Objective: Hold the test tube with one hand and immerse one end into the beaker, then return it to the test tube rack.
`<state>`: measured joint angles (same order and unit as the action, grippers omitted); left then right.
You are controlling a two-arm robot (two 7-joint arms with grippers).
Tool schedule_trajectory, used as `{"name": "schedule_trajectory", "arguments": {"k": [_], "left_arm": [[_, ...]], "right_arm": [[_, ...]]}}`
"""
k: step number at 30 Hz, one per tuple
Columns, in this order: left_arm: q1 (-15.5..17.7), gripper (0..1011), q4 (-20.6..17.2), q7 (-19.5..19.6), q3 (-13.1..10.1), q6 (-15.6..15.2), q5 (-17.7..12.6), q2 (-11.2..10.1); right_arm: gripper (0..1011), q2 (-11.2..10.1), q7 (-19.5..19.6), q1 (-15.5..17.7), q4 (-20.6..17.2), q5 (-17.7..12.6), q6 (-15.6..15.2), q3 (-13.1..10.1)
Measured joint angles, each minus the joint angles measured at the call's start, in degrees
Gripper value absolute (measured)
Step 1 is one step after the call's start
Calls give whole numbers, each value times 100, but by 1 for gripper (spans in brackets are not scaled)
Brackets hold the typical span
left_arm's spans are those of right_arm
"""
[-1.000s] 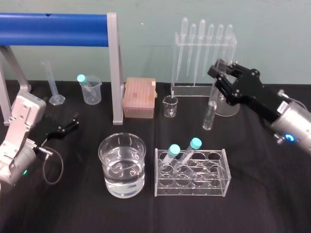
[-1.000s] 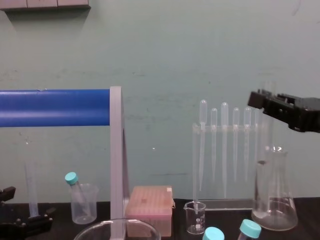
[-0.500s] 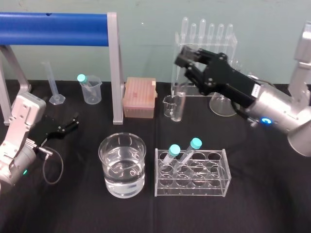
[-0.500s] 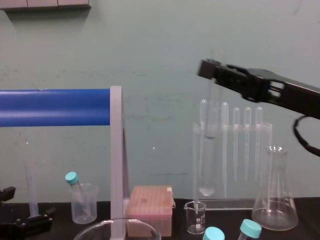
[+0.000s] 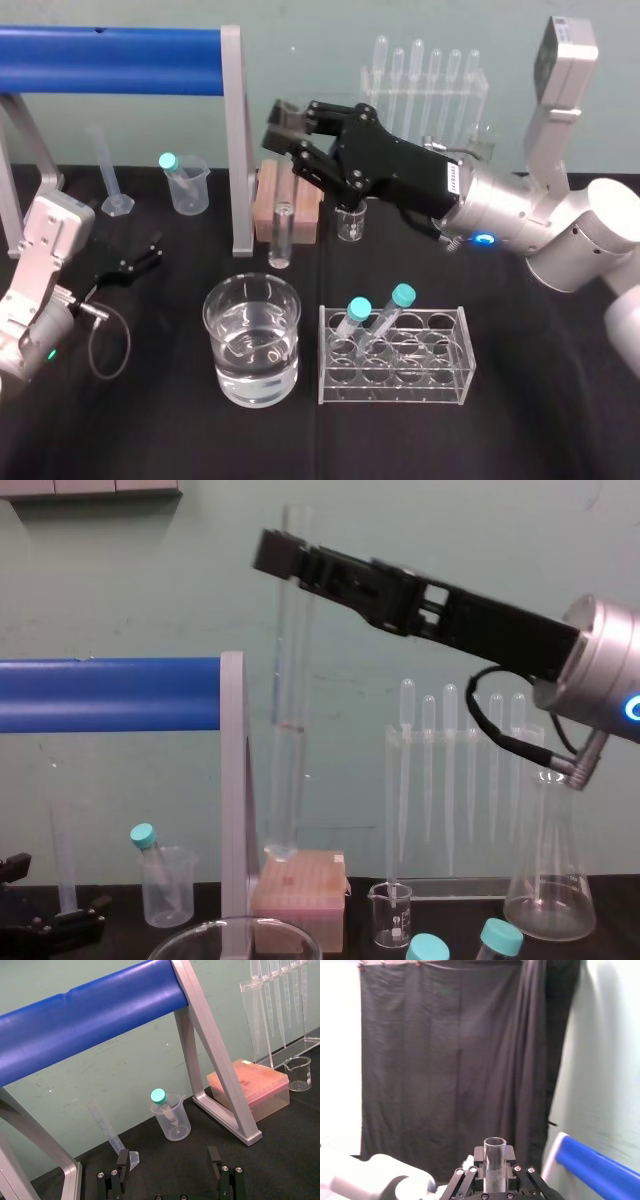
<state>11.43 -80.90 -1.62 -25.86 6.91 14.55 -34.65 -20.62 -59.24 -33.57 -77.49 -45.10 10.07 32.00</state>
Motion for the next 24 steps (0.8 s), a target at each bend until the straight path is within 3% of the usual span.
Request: {"name": "schedule_trajectory", "arguments": {"k": [9, 24], "left_arm": [[0, 1000, 0, 0, 0, 0, 0, 0], [0, 1000, 0, 0, 0, 0, 0, 0]], "right_arm": [[248, 22, -91, -18, 14, -121, -11, 202], [248, 252, -305, -256, 861, -71, 4, 732]]}}
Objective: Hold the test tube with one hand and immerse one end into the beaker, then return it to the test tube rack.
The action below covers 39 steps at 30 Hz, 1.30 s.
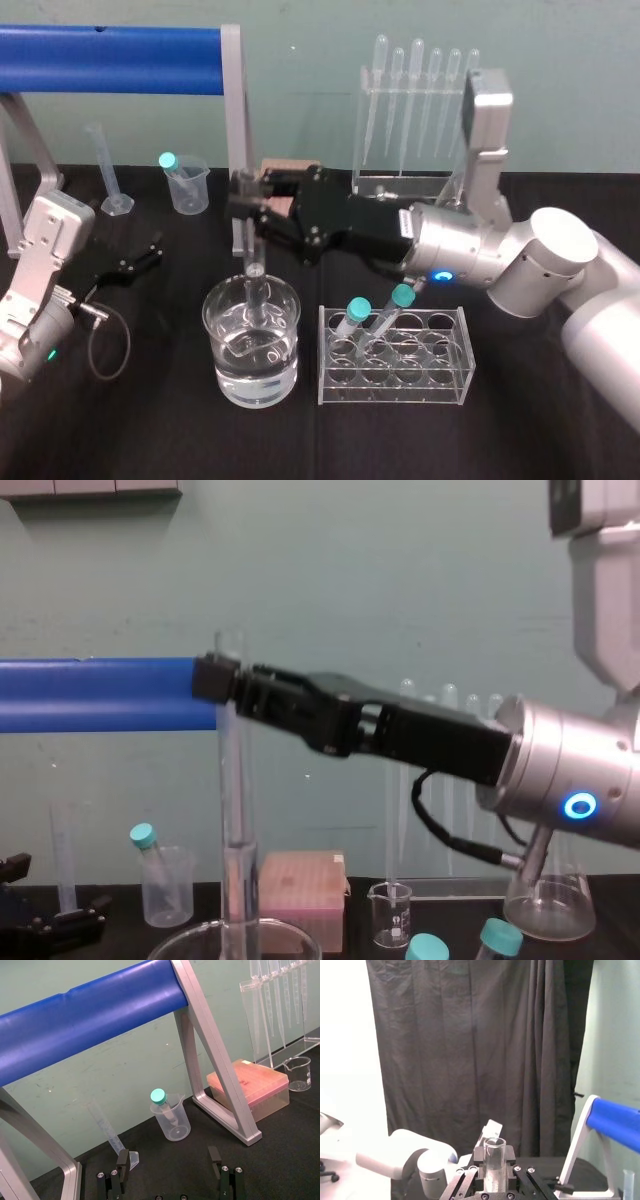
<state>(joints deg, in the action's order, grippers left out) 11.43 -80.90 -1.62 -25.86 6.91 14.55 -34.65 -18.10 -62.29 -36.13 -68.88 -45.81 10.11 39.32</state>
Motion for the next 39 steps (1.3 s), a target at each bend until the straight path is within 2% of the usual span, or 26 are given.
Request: {"name": "schedule_trajectory", "arguments": {"k": [8, 21, 39], "left_arm": [[0, 1000, 0, 0, 0, 0, 0, 0], [0, 1000, 0, 0, 0, 0, 0, 0], [0, 1000, 0, 0, 0, 0, 0, 0]], "right_arm": [[248, 95, -6, -95, 301, 109, 5, 138], [248, 116, 75, -121, 399, 250, -36, 234], [247, 267, 13, -192, 822, 367, -82, 319]]}}
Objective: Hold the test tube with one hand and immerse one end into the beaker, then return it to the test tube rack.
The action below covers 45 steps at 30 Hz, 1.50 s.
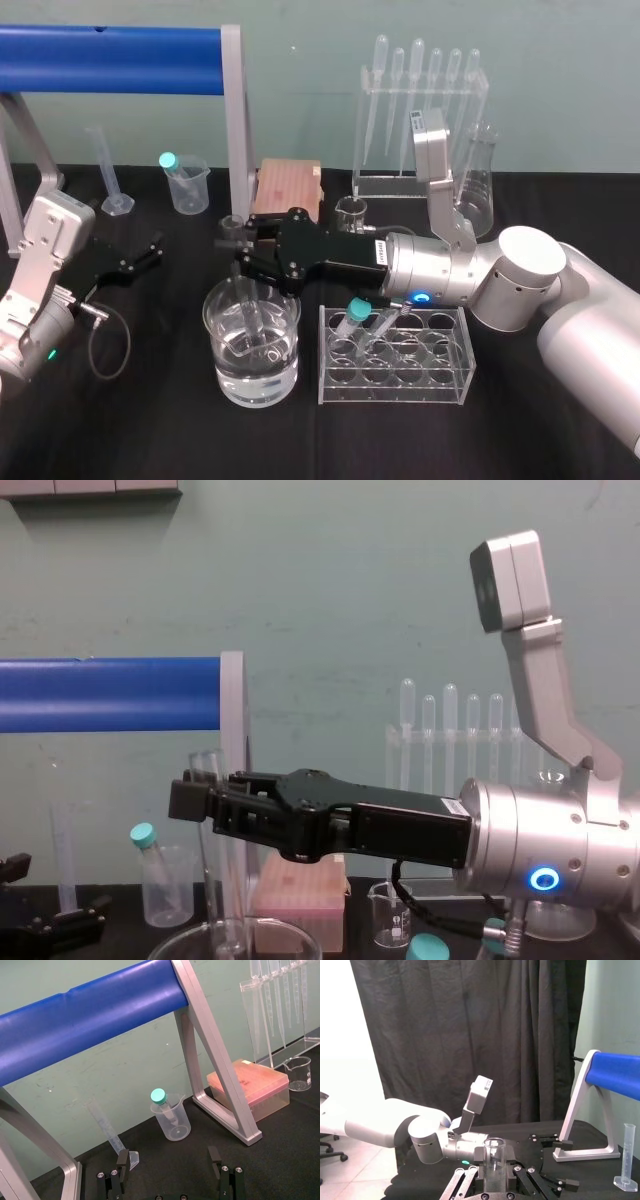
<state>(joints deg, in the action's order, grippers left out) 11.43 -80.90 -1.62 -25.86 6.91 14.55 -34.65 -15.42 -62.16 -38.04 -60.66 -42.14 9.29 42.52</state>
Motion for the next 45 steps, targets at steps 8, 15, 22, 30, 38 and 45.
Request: {"name": "schedule_trajectory", "arguments": {"k": [8, 15, 22, 30, 38, 45], "left_arm": [[0, 1000, 0, 0, 0, 0, 0, 0], [0, 1000, 0, 0, 0, 0, 0, 0], [0, 1000, 0, 0, 0, 0, 0, 0], [0, 1000, 0, 0, 0, 0, 0, 0], [0, 1000, 0, 0, 0, 0, 0, 0], [0, 1000, 0, 0, 0, 0, 0, 0]], "right_arm": [[247, 23, -2, -4, 41, 19, -4, -22], [248, 24, 0, -4, 43, 22, -4, -27], [247, 21, -1, -4, 39, 21, -4, -27], [247, 18, -1, -1, 34, 17, -3, -27], [247, 18, -1, -1, 31, 14, -3, -27], [247, 18, -2, -1, 31, 12, -3, -27]]}}
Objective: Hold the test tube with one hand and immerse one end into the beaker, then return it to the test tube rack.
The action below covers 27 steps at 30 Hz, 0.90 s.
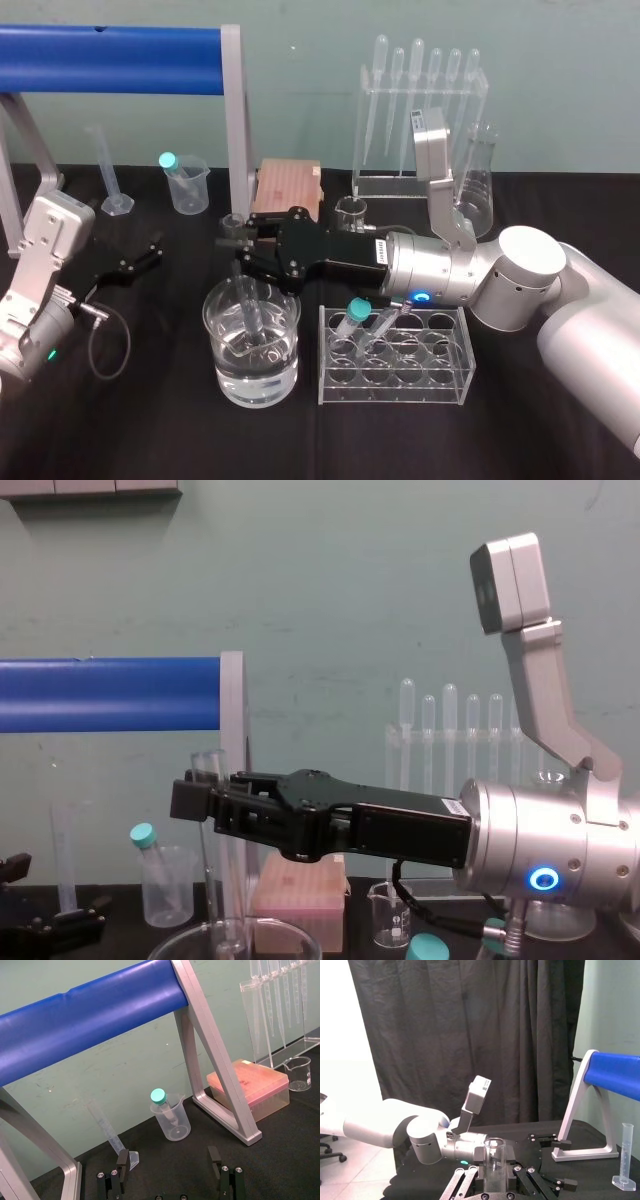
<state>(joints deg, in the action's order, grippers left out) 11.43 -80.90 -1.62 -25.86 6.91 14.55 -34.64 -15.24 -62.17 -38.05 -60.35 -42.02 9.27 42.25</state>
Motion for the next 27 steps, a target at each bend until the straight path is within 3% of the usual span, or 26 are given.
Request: {"name": "schedule_trajectory", "arguments": {"k": [27], "left_arm": [[0, 1000, 0, 0, 0, 0, 0, 0]], "right_arm": [[247, 0, 0, 0, 0, 0, 0, 0]]}}
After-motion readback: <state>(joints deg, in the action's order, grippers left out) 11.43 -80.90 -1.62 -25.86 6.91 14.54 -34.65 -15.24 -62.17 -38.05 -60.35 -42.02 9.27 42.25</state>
